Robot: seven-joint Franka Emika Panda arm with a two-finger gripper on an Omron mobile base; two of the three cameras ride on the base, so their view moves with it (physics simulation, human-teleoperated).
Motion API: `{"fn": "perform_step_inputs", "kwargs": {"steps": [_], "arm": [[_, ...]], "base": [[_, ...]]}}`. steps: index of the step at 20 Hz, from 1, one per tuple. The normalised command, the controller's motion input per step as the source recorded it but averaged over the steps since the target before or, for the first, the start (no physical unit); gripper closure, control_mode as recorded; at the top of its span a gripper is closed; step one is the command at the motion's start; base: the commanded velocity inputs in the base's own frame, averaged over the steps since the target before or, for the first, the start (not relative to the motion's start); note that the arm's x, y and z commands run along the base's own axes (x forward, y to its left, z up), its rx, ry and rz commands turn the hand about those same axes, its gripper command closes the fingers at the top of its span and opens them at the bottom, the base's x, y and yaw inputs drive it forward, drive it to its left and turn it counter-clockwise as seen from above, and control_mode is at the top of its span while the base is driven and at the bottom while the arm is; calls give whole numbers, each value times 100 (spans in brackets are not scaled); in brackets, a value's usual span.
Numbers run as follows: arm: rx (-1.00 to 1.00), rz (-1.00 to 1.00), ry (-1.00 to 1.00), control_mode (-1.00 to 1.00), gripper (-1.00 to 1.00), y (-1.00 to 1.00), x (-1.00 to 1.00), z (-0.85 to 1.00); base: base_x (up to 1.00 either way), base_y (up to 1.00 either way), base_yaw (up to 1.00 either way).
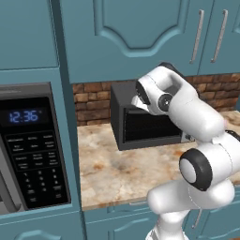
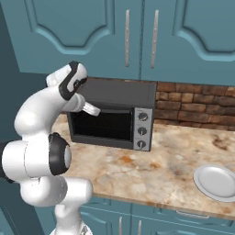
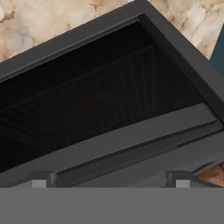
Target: Pull the toaster oven rack outwards. Pick up the baguette from the plate and place it on the toaster oven rack. Close the toaster oven door fully and set the temperature to the lowest setting.
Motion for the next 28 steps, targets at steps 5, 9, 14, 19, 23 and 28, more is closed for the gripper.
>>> {"fn": "perform_step_inputs", "kwargs": {"steps": [5, 9, 14, 19, 23, 28], "arm": [[-16, -20, 44, -100, -100, 38, 4, 100], [-16, -24, 33, -100, -100, 32, 7, 100], [-15, -23, 30, -100, -100, 21, 6, 100], [-8, -19, 34, -100, -100, 5, 1, 100], [0, -9, 33, -100, -100, 0, -15, 100], [0, -2, 18, -100, -100, 0, -63, 100]], "base": [[0, 0, 0], [0, 0, 0], [0, 0, 0], [0, 0, 0], [0, 0, 0], [0, 0, 0]]}}
